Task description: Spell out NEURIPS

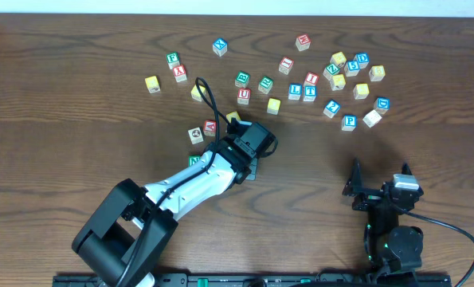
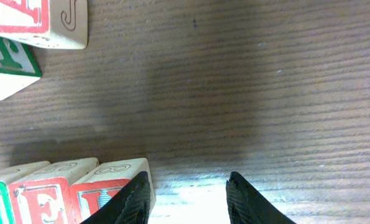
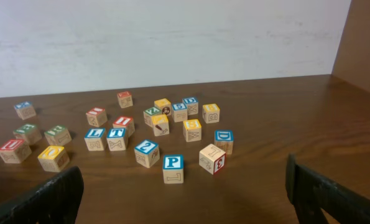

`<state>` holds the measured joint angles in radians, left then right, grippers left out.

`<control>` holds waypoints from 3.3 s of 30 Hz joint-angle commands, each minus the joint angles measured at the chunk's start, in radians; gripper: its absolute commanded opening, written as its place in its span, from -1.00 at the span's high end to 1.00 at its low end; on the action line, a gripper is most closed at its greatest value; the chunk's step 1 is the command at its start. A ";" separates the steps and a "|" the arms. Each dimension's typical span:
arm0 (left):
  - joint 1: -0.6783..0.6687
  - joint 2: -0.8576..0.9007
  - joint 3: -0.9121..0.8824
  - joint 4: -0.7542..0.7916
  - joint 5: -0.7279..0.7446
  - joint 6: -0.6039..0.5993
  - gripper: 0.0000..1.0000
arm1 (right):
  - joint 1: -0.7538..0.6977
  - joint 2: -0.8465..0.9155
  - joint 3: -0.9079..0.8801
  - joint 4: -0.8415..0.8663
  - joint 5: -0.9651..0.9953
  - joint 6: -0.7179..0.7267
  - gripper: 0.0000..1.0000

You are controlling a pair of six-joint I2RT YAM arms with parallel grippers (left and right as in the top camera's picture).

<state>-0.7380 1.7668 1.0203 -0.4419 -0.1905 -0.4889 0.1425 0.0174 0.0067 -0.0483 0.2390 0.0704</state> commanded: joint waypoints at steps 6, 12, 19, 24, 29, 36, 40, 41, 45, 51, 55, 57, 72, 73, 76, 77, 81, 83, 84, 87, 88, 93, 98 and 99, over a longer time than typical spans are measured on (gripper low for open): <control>0.002 0.012 0.018 -0.024 -0.024 0.014 0.21 | 0.001 -0.002 -0.001 -0.004 0.001 -0.008 -0.98; 0.002 0.012 0.018 -0.016 -0.024 0.014 0.21 | 0.001 -0.002 -0.001 -0.004 0.002 -0.008 -0.99; 0.002 0.012 0.018 0.005 -0.024 0.013 0.21 | 0.001 -0.002 -0.001 -0.004 0.002 -0.008 -0.99; 0.002 0.012 0.018 0.007 -0.024 0.013 0.21 | 0.001 -0.002 -0.001 -0.004 0.002 -0.008 -0.99; 0.002 0.012 0.018 0.006 0.054 0.016 0.21 | 0.001 -0.002 -0.001 -0.004 0.002 -0.008 -0.99; 0.002 0.012 0.018 -0.040 0.204 0.021 0.21 | 0.001 -0.002 -0.001 -0.004 0.002 -0.008 -0.99; 0.002 0.012 0.018 -0.134 0.206 -0.003 0.28 | 0.001 -0.002 -0.001 -0.004 0.002 -0.008 -0.98; 0.002 0.012 0.018 -0.158 0.206 -0.003 0.30 | 0.001 -0.002 -0.001 -0.004 0.001 -0.008 -0.99; 0.002 0.012 0.018 -0.209 0.206 -0.003 0.31 | 0.001 -0.002 -0.001 -0.004 0.002 -0.008 -0.99; 0.002 0.012 0.018 -0.204 0.178 -0.003 0.31 | 0.001 -0.002 -0.001 -0.004 0.002 -0.008 -0.99; 0.002 0.012 0.018 -0.209 0.145 -0.003 0.31 | 0.001 -0.002 -0.001 -0.004 0.002 -0.008 -0.99; 0.002 0.012 0.018 -0.211 0.145 -0.003 0.31 | 0.001 -0.002 -0.001 -0.004 0.001 -0.008 -0.99; 0.002 0.012 0.018 -0.240 0.096 -0.043 0.31 | 0.001 -0.002 -0.001 -0.004 0.002 -0.008 -0.98; 0.002 0.012 0.018 -0.252 0.095 -0.044 0.31 | 0.001 -0.002 -0.001 -0.004 0.002 -0.008 -0.99; 0.002 0.012 0.018 -0.257 0.095 -0.044 0.30 | 0.001 -0.002 -0.001 -0.004 0.002 -0.008 -0.99; 0.002 0.012 0.018 -0.254 0.095 -0.044 0.31 | 0.001 -0.002 -0.001 -0.004 0.002 -0.008 -0.99; 0.002 0.012 0.018 -0.227 0.095 -0.044 0.30 | 0.001 -0.002 -0.001 -0.004 0.002 -0.008 -0.99; 0.002 0.012 0.018 -0.206 0.095 -0.043 0.30 | 0.001 -0.002 -0.001 -0.004 0.001 -0.008 -0.99; 0.002 0.012 0.018 -0.195 0.095 -0.043 0.31 | 0.001 -0.002 -0.001 -0.004 0.001 -0.008 -0.99; 0.002 0.012 0.018 -0.176 0.092 -0.043 0.30 | 0.001 -0.002 -0.001 -0.004 0.001 -0.008 -0.98; 0.002 0.012 0.018 -0.172 0.089 -0.043 0.31 | 0.001 -0.002 -0.001 -0.004 0.002 -0.008 -0.99; 0.002 0.012 0.018 -0.170 0.038 -0.043 0.30 | 0.001 -0.002 -0.001 -0.004 0.001 -0.008 -0.99; 0.002 0.012 0.018 -0.170 0.039 -0.043 0.30 | 0.001 -0.002 -0.001 -0.004 0.002 -0.008 -0.99; 0.002 0.012 0.018 -0.170 0.039 -0.043 0.30 | 0.001 -0.002 -0.001 -0.004 0.001 -0.008 -0.99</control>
<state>-0.7380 1.7672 1.0218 -0.6117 -0.1226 -0.5240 0.1425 0.0174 0.0071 -0.0479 0.2390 0.0704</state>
